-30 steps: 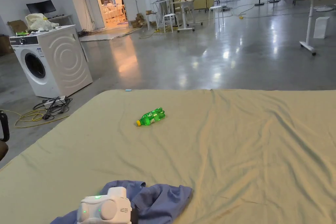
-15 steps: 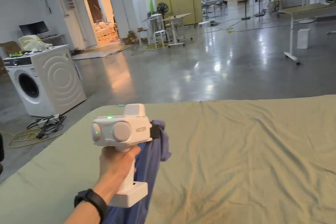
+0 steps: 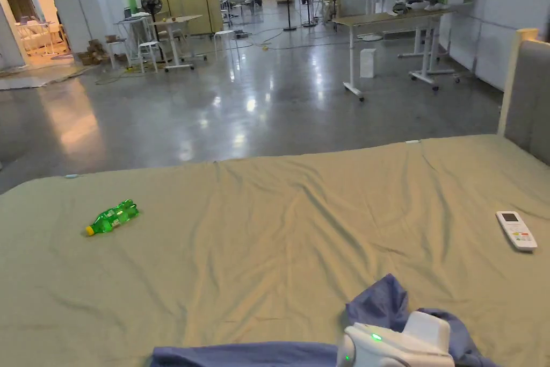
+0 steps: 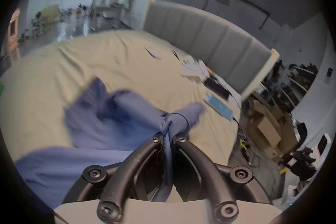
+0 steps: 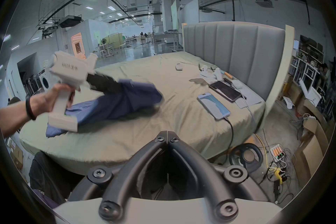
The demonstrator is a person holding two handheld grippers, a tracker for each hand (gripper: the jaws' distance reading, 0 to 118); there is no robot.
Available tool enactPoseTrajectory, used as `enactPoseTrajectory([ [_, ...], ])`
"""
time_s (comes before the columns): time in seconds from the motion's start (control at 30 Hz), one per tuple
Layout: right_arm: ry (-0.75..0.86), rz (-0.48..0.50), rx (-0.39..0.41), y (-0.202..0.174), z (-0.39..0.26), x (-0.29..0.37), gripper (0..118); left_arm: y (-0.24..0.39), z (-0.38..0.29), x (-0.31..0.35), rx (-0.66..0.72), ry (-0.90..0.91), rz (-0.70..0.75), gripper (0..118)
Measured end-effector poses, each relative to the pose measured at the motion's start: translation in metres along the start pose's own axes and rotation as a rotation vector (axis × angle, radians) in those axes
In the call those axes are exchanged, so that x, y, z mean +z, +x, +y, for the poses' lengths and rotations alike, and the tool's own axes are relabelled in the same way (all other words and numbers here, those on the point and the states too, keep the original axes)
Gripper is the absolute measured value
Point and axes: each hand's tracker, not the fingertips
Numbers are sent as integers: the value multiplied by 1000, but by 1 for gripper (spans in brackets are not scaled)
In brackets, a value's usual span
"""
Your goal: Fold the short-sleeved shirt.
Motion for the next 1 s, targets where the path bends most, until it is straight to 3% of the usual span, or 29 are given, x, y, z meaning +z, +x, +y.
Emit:
enactPoseTrajectory([
  [0.1, -23, -10, -4, 4, -8, 4, 0, 21, -33, -27, -20, -75, -15, 13],
  [0.2, -40, -9, 7, 1, -12, 0, 0, 19, -51, -35, -82, -116, 12, 75],
  [0.23, -42, -4, 12, -2, -10, -2, 0, 13, -52, -30, -63, -105, 8, 84],
  [0.37, 7, 63, 29, -19, 4, -13, 0, -13, -46, 35, 56, 36, -46, 84],
  [0.53, 98, 183, 46, -51, 39, -36, 0, -34, -43, 184, 55, 330, 88, 84],
  [0.7, 209, 263, 85, -87, 80, -42, 0, -6, -69, 334, -56, 765, 441, 83],
  [0.77, 249, 281, 65, -98, 94, -39, 0, 5, -83, 372, -11, 842, 578, 83],
  [0.87, 295, 308, 69, -113, 108, -36, 0, 14, -101, 409, 67, 888, 665, 81],
  [0.9, 307, 317, 80, -117, 112, -33, 0, 17, -105, 418, 86, 874, 693, 77],
  [1.0, 341, 333, 117, -125, 120, -24, 0, 25, -117, 429, 70, 823, 839, 23],
])
